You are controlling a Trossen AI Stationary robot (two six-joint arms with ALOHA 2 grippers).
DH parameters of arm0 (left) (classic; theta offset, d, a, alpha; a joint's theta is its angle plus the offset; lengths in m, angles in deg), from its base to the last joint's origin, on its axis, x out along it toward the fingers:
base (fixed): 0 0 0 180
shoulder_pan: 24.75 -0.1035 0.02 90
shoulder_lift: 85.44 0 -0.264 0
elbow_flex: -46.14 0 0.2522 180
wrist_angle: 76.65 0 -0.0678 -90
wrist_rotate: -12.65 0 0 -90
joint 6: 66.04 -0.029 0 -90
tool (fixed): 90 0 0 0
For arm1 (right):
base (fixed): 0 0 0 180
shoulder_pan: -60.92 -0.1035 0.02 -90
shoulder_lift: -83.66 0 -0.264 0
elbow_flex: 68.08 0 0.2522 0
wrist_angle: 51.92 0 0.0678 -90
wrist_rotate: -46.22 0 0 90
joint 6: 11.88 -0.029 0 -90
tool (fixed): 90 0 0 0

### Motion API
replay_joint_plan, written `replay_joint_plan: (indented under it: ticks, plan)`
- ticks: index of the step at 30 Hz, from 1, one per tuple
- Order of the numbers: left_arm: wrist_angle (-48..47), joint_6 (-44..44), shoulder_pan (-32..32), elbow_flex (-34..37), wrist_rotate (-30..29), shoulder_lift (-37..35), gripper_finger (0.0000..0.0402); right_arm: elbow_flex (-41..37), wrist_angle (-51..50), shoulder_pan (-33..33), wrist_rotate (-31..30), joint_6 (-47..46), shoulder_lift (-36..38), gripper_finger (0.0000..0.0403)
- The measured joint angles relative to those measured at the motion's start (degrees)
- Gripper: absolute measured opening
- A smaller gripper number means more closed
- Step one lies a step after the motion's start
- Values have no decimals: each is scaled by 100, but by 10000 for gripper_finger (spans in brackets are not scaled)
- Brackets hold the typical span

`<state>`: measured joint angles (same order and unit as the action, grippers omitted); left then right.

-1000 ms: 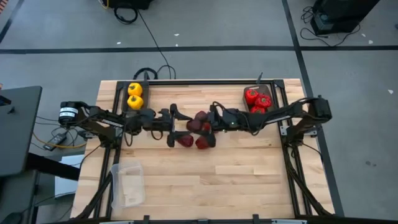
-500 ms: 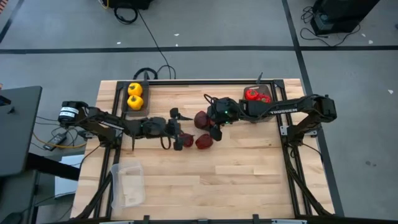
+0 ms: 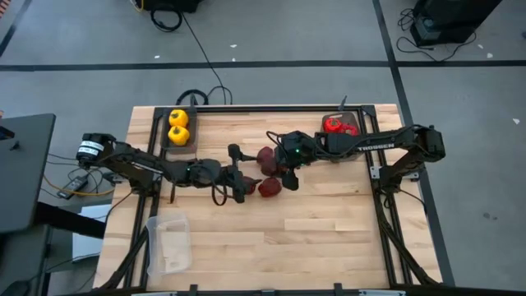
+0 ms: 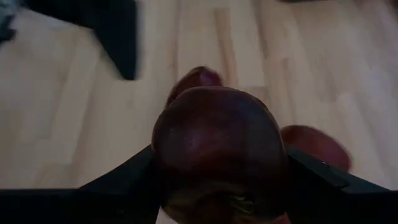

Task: Sort produce into baskets
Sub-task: Put the red apple into the transparent bin

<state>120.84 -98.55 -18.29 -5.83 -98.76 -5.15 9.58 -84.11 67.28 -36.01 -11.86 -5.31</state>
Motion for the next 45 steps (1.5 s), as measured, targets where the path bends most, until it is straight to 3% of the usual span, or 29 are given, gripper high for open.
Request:
replay_joint_plan:
  ticks: [5, 14, 19, 24, 29, 36, 45]
  plan:
    - [-777, 1040, -128, -489, 158, 93, 356, 0, 10, -123, -288, 68, 0, 273]
    - [-1055, 1123, -133, -1017, 842, 966, 356, -4, -331, -322, -207, 243, 0, 277]
    - [-1044, 1410, -39, -1149, 523, 1091, 355, -9, -307, -408, -535, 11, -2, 277]
    - [-1324, 1809, 198, -1150, -622, 871, 343, -2, 267, -488, -1197, -655, -302, 277]
    - [-2190, 2191, 523, -1160, -797, 494, 325, 155, 242, -580, -1179, -620, -890, 277]
    - [-3946, 3688, 979, -1156, -839, -131, 321, 1111, 3, -801, -1073, -543, -1774, 277]
    - [-5621, 5452, 1670, -1150, -843, -535, 321, 3126, -1030, -1097, -776, -164, -3266, 277]
